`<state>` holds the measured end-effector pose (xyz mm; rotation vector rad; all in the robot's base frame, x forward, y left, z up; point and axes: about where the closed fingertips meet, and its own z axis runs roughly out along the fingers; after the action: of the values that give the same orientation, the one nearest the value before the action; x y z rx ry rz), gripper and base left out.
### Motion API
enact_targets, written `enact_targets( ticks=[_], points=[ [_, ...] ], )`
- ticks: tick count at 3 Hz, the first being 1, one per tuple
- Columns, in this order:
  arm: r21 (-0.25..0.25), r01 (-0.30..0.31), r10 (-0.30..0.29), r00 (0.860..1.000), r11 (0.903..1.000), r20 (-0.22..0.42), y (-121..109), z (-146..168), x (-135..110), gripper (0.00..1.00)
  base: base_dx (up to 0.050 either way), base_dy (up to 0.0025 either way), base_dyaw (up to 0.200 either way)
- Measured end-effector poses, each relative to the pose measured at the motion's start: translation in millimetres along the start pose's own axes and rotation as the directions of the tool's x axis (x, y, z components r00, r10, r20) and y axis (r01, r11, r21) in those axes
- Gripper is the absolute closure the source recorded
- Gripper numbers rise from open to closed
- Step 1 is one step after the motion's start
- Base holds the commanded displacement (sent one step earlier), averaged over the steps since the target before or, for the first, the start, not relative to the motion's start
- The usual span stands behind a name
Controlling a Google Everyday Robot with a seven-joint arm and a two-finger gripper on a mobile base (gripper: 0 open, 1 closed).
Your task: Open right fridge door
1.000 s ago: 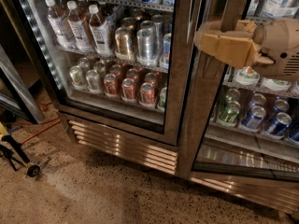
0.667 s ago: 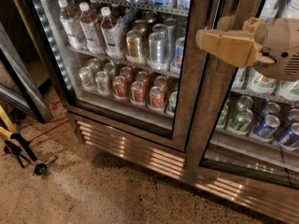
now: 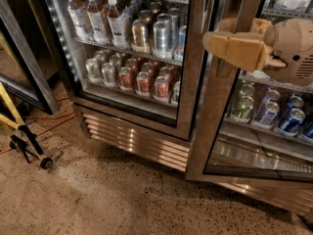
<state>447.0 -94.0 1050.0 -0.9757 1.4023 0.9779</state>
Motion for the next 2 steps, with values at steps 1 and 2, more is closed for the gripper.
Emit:
enact_targets(
  ticks=[1,2],
  points=[
    [0.000,0.000,0.000,1.000,1.0000,0.000,0.0,0.0,0.0,1.00,0.000,-0.00005,-0.193],
    [0.000,0.000,0.000,1.000,1.0000,0.000,0.0,0.0,0.0,1.00,0.000,0.00003,-0.190]
  ],
)
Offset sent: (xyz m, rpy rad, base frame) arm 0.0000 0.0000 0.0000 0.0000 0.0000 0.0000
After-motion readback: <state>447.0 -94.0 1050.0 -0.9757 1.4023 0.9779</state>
